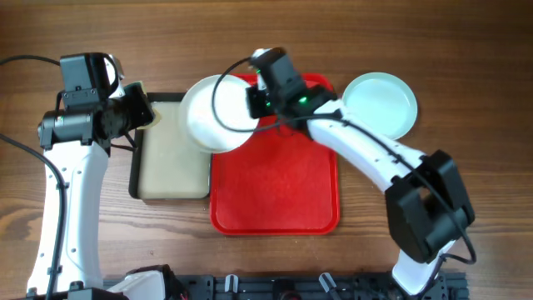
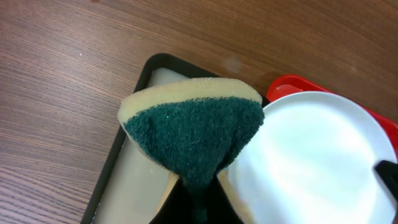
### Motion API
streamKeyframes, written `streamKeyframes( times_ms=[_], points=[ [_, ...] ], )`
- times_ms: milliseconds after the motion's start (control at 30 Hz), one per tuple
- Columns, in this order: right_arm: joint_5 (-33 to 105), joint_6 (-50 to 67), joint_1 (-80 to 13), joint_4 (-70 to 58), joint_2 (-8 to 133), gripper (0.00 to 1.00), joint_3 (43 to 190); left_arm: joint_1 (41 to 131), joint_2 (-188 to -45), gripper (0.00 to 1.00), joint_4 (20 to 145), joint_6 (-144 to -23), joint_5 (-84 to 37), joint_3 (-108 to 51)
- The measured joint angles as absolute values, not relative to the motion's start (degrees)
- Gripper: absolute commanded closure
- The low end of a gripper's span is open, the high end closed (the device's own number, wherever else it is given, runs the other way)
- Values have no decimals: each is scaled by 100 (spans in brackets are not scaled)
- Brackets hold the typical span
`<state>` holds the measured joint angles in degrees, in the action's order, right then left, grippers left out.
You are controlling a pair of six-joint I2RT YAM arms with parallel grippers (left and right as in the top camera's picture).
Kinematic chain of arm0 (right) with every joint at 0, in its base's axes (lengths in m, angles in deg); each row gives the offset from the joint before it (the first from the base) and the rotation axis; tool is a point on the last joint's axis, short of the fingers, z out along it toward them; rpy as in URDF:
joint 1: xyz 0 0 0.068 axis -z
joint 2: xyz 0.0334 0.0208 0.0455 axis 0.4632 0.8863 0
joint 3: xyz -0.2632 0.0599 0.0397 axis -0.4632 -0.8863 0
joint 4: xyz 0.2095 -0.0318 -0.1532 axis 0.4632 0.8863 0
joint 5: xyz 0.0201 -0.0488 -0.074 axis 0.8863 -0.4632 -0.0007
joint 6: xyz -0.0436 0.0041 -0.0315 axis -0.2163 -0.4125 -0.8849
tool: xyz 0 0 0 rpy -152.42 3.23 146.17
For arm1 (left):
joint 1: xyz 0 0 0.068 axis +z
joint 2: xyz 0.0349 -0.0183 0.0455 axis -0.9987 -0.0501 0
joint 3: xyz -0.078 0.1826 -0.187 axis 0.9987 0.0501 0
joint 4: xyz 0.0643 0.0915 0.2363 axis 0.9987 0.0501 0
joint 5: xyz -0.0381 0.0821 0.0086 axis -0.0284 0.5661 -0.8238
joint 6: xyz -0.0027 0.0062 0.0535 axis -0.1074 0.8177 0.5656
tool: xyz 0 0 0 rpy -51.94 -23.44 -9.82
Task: Clean dirty plates on tray and stack at the side
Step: 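Carry the plate right and stack it on the cleaned plates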
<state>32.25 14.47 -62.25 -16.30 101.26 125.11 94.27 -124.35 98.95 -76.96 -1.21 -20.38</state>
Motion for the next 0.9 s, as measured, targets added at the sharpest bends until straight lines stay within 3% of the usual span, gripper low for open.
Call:
streamKeyframes(
  times_ms=[200, 467, 667, 900],
  points=[
    [4947, 1587, -4354, -1134, 10129, 96, 12511, 9427, -12435, 96, 9895, -7694, -123, -2038],
    [5033, 1242, -2216, 221, 10129, 95, 12511, 9427, -12435, 96, 9891, -7694, -121, -2038],
    [3675, 741, -1499, 1036, 10129, 94, 12511, 9427, -12435, 96, 9893, -7696, -121, -2038],
    [2768, 521, -1440, 1196, 10129, 94, 12511, 9427, -12435, 96, 9893, -7696, -123, -2038]
  ],
)
